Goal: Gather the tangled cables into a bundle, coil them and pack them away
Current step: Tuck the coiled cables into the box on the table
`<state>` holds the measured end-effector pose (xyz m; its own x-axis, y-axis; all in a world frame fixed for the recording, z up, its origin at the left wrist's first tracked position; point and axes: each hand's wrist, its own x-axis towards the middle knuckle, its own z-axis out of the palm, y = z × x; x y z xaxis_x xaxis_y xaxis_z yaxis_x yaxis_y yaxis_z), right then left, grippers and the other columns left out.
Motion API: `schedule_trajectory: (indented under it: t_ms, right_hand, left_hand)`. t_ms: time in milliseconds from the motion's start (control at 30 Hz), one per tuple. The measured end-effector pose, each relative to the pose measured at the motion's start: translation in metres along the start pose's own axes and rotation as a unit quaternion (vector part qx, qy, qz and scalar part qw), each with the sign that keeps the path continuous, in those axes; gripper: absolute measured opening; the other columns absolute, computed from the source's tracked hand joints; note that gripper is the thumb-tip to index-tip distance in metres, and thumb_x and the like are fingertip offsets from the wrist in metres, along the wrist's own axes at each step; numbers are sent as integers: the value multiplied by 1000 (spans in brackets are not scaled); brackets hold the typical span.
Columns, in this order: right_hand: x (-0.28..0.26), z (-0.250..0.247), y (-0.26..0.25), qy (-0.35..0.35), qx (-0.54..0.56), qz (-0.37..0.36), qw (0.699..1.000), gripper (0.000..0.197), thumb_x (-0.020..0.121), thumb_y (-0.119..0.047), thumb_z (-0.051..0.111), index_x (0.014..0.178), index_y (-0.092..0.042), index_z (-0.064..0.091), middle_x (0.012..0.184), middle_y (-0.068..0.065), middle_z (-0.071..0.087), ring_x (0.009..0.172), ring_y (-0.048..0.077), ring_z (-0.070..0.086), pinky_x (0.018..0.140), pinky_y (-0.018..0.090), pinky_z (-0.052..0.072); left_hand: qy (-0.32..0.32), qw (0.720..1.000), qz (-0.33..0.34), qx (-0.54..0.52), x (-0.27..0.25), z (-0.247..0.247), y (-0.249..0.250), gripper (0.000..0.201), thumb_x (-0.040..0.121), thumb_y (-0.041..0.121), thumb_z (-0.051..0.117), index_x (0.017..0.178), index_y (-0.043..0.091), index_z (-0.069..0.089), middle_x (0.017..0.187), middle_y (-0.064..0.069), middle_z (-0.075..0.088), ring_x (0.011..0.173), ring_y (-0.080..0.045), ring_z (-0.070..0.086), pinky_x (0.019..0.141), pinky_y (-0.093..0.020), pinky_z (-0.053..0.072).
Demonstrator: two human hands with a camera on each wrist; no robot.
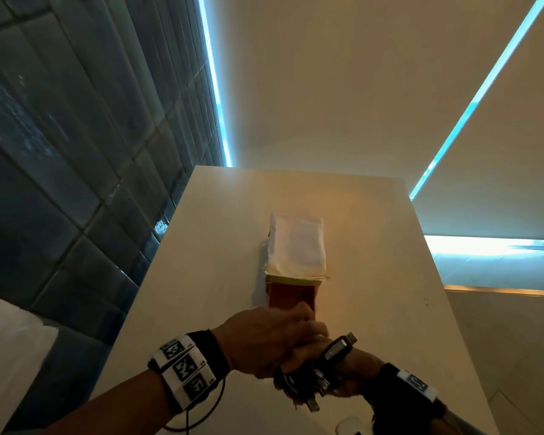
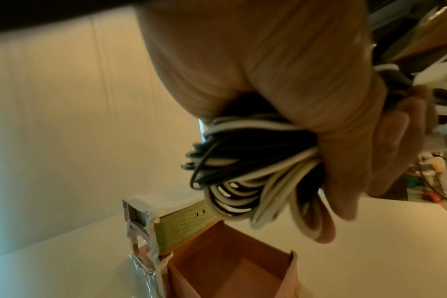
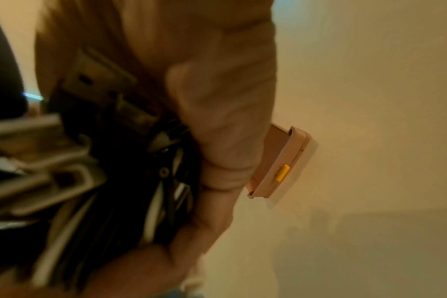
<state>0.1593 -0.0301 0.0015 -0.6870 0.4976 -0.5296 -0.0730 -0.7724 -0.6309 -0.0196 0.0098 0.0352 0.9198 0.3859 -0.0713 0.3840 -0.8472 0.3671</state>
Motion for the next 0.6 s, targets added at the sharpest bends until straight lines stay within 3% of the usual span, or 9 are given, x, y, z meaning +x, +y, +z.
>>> schedule_trajectory:
  t_ms: [33, 100, 167, 267, 367, 500, 567, 600]
  right_hand:
    - [1, 2, -1, -9, 40, -10, 999, 28, 90, -1, 52, 115, 11, 59, 93, 20, 65, 76, 24, 67, 71, 31, 57]
    - [9, -1, 5, 6, 82, -40, 996, 35, 83, -5, 63, 107, 19, 54, 87, 21, 56, 64, 25, 60, 63, 32, 49]
    - [15, -5, 12, 52, 107, -48, 992, 28, 76, -13, 72, 87, 8, 58, 80, 19, 49, 64, 26, 51, 62, 33, 43]
    - [23, -14, 16, 114, 169, -41, 978, 41, 69, -20, 79, 94, 0, 53, 85, 17, 51, 74, 27, 54, 69, 34, 50]
    - [35, -18, 15, 164, 229, -54, 958, 22, 71, -11, 75, 88, 3, 70, 92, 16, 68, 78, 26, 70, 77, 36, 52]
    - [58, -24, 6, 177, 291, -44, 939, 29, 72, -5, 75, 97, 2, 62, 91, 19, 65, 75, 30, 68, 60, 34, 58]
    - [65, -27, 2, 180, 310, -39, 933, 14, 81, -8, 62, 85, 4, 68, 80, 19, 67, 64, 28, 68, 51, 28, 56]
    - [67, -29, -2, 184, 305, -40, 934, 22, 85, -10, 56, 78, 5, 71, 76, 17, 68, 61, 26, 68, 49, 26, 55]
  left_hand:
    - [8, 1000, -16, 21, 1, 1, -5, 79, 76, 37, 70, 140, 23, 26, 131, -2, 38, 97, -11, 45, 82, -27, 47]
    - [59, 991, -83, 88, 4, 5, -16, 104, 65, 44, 76, 146, 23, 14, 142, -4, 33, 125, -22, 37, 107, -43, 35]
    - [96, 972, -208, 52, 1, -1, -25, 120, 58, 50, 80, 148, 24, 6, 148, -3, 25, 136, -23, 25, 112, -47, 24]
    - [144, 913, -376, -74, -4, 8, -37, 108, 63, 40, 81, 145, 23, 14, 143, 0, 26, 131, -23, 30, 104, -40, 33]
    - [138, 837, -503, -166, -6, 48, -45, 83, 72, 42, 76, 137, 16, 32, 136, -5, 39, 122, -23, 44, 94, -35, 42]
    - [105, 790, -549, -253, 6, 96, -43, 73, 83, 55, 61, 137, 12, 37, 133, -9, 44, 119, -27, 50, 92, -37, 45]
    - [108, 786, -545, -270, 14, 108, -44, 62, 89, 52, 53, 136, 15, 39, 129, -10, 46, 113, -29, 53, 87, -38, 46]
    - [110, 790, -540, -269, 17, 112, -44, 54, 90, 51, 48, 132, 18, 42, 125, -9, 49, 109, -30, 54, 85, -39, 47]
